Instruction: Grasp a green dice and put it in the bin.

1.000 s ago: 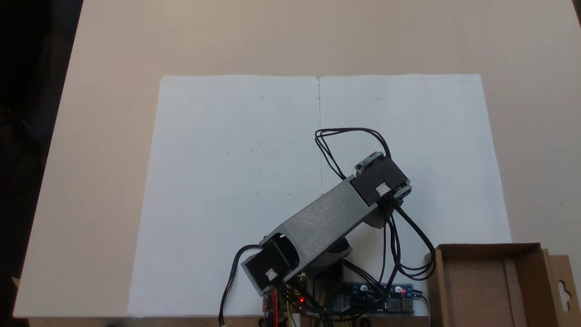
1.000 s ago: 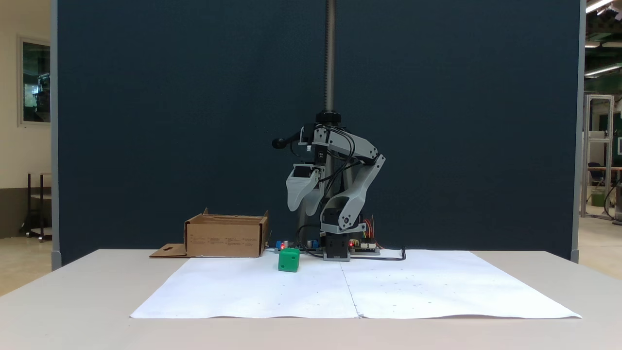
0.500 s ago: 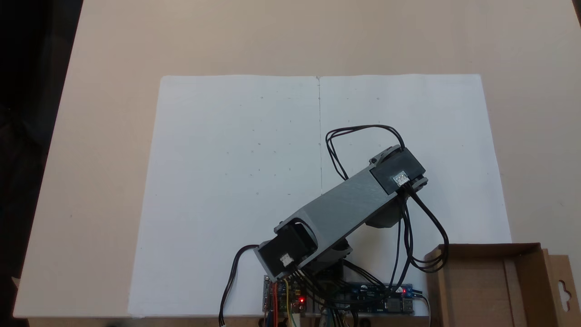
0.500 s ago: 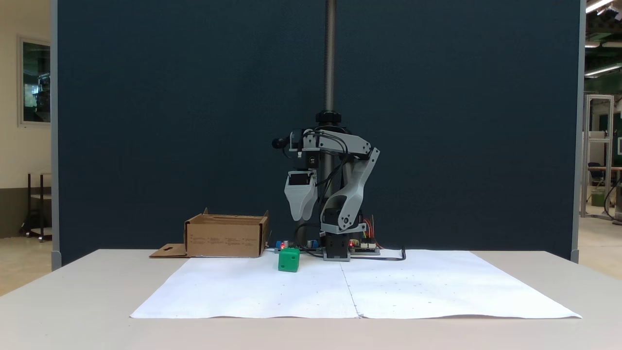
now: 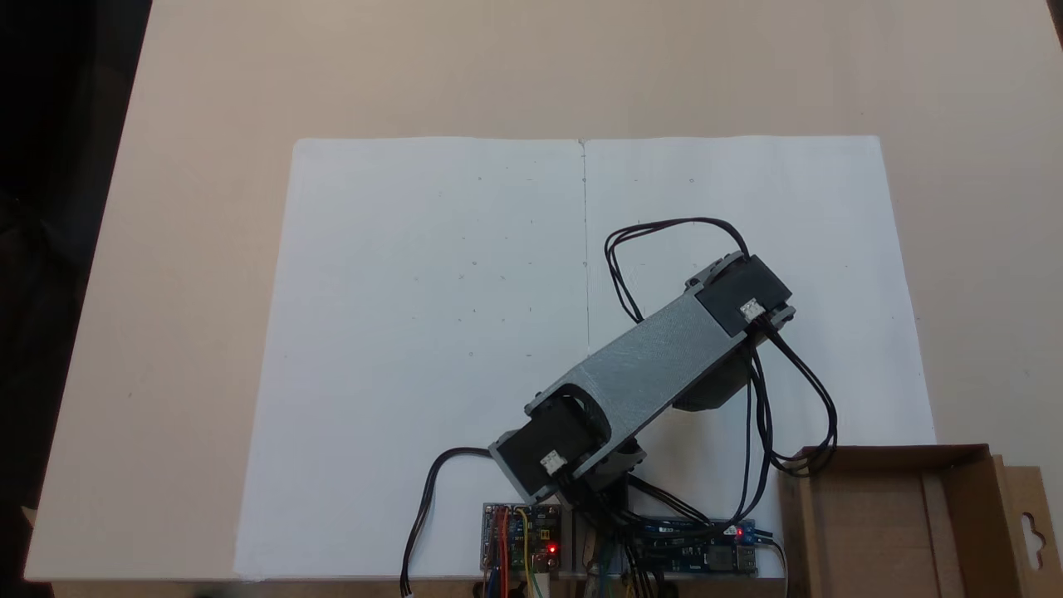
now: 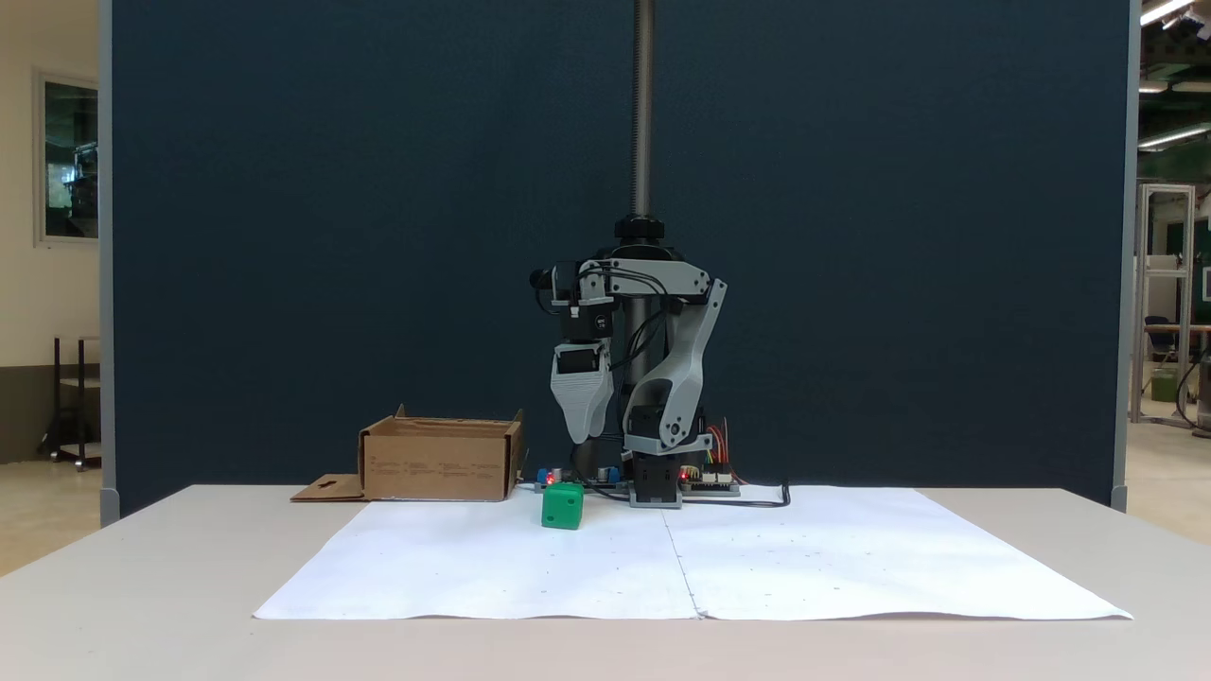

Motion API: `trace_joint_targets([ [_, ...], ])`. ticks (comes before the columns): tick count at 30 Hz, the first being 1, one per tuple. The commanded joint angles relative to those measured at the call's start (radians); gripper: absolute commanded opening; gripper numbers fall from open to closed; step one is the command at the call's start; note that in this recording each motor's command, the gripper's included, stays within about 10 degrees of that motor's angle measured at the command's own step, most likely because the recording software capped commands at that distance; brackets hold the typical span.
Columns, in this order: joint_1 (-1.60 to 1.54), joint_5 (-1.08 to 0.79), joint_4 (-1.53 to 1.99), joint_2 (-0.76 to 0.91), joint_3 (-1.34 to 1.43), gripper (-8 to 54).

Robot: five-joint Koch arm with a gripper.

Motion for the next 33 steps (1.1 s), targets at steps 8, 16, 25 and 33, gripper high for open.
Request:
trace_joint_targets([
  [8,-0.107,0.235,-0.025,-0.011,-0.034,45.9],
  [16,-0.155,0.325,-0.060,-0.055,-0.035,45.1],
  [25,-0.210,0.362,-0.060,-0.100,-0.035,44.9],
  [33,-0.219,0.354,-0.242,-0.106,-0.037,43.9],
])
